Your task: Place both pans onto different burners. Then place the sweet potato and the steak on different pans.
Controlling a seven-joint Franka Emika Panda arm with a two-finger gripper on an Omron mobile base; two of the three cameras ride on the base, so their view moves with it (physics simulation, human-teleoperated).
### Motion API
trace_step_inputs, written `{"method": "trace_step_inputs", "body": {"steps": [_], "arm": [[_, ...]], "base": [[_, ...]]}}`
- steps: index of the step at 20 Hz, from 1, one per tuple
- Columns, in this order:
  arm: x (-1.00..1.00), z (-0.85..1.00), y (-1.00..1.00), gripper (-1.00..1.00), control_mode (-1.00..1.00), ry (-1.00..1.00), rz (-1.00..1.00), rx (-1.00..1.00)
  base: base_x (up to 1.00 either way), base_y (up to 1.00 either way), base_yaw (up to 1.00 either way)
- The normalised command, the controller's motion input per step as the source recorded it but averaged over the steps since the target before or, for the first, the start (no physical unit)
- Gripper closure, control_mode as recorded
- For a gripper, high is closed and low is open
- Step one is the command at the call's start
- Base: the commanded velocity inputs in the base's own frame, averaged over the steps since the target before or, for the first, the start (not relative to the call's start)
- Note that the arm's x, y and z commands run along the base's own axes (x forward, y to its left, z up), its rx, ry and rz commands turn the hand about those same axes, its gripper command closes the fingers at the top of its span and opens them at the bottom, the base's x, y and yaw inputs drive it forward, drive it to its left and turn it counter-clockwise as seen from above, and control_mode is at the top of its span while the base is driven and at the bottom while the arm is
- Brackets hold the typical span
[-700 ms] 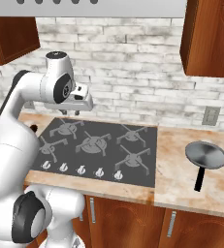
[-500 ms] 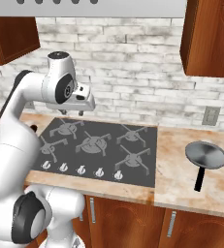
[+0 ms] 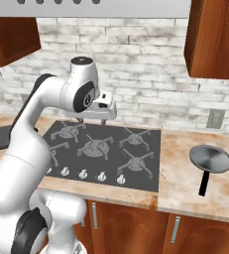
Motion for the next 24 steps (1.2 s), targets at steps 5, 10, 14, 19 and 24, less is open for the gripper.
{"method": "trace_step_inputs", "body": {"steps": [5,10,14,19,24], "arm": [[-0.37,-0.21,-0.77,-1.00,-1.00,0.00,-0.04,-0.05],[-0.36,-0.24,-0.76,-1.00,-1.00,0.01,-0.07,-0.05],[-0.26,-0.27,-0.78,-1.00,-1.00,0.03,-0.10,-0.03],[-0.07,-0.28,-0.72,-1.00,-1.00,0.06,-0.16,-0.03],[0.02,-0.31,-0.69,-1.00,-1.00,0.05,-0.23,-0.05]], "base": [[0.00,0.00,0.00],[0.00,0.00,0.00],[0.00,0.00,0.00],[0.00,0.00,0.00],[0.00,0.00,0.00]]}}
